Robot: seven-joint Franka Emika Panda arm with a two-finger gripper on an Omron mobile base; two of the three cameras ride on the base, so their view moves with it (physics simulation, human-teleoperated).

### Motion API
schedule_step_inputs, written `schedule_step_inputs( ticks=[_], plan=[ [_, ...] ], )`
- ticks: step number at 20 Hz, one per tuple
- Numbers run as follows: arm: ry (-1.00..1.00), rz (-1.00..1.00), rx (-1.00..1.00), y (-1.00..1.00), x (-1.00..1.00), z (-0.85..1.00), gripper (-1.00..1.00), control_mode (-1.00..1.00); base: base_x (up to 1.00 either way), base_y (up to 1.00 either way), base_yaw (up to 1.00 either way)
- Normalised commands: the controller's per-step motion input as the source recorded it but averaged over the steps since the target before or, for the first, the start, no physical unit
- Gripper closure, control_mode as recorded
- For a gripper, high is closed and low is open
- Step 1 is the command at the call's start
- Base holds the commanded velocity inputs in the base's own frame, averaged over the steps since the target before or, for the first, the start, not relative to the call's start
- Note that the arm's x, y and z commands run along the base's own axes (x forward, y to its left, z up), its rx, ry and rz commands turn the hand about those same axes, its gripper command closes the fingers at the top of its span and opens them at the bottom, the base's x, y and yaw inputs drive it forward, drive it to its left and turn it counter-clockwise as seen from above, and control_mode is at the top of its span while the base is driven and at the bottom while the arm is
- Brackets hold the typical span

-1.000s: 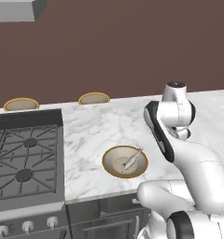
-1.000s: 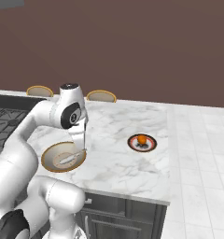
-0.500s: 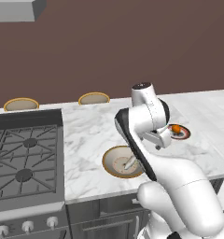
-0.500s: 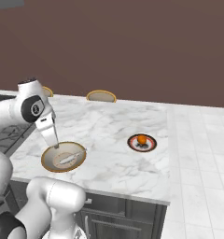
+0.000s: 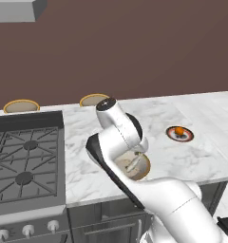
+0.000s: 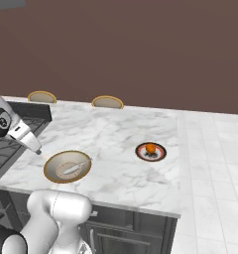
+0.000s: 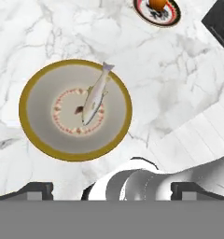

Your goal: Remove the tangerine from the bowl and place it on the small plate. Then place the bowl with only the fish in the microwave, close the door, and press the start button to microwave the fish.

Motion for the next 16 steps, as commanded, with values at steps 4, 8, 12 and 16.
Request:
schedule_step_inputs(
  ticks=[4,8,12,16],
  plan=[
    [0.09,0.48,-0.07,0.62,0.36,-0.44,-1.00,-1.00,0.00,0.00,0.00],
    [0.11,0.38,-0.06,0.54,0.46,-0.69,-1.00,-1.00,0.00,0.00,0.00],
    [0.06,0.12,-0.05,0.12,0.27,-0.49,-1.00,-1.00,0.00,0.00,0.00],
    [0.09,0.00,-0.09,-0.02,0.24,-0.40,-1.00,-1.00,0.00,0.00,0.00]
  ],
)
